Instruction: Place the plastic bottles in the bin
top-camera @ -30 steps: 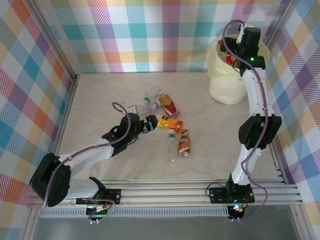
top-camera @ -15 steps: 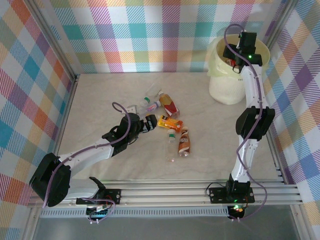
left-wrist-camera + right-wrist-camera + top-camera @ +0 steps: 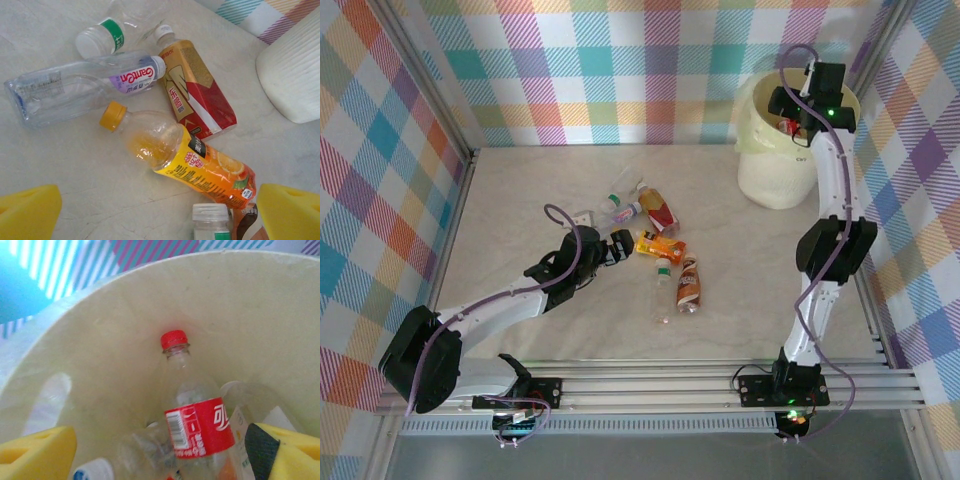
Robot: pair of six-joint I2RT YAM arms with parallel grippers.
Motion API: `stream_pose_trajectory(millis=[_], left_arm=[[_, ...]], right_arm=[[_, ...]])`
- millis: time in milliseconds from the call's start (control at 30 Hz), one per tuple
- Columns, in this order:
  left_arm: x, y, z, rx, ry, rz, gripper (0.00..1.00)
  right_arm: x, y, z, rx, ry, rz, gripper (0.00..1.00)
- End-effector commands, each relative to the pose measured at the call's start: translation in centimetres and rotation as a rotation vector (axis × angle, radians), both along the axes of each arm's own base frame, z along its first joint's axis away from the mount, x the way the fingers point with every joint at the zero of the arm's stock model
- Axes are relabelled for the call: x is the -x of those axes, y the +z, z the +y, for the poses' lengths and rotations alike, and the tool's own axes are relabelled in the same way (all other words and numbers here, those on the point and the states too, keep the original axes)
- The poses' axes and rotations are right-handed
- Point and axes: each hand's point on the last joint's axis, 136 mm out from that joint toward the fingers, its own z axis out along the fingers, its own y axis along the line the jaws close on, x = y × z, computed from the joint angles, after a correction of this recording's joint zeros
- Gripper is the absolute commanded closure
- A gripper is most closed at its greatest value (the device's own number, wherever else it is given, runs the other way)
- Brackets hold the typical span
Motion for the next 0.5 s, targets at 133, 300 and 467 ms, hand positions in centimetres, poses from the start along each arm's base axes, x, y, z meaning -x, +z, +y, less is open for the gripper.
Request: stream_pose_trajectory(millis=[133, 300, 467], left_arm=[[0.7, -0.2, -1.1, 0.025, -0.010, 0.096, 0.00], [2.7, -2.6, -2.5, -0.021, -0.023, 0.261, 0.00], [5.6, -3.1, -4.8, -0.191, -0.075, 0.267, 0.00]], right_arm=[[4.6, 7.2, 2.6, -0.031, 0.115, -0.154, 0.06], [7.9, 6.8, 4.4, -0.095, 0.180, -0.179, 0.00], [11.7, 5.9, 7.0, -0.195, 0.282, -0.216, 0.00]])
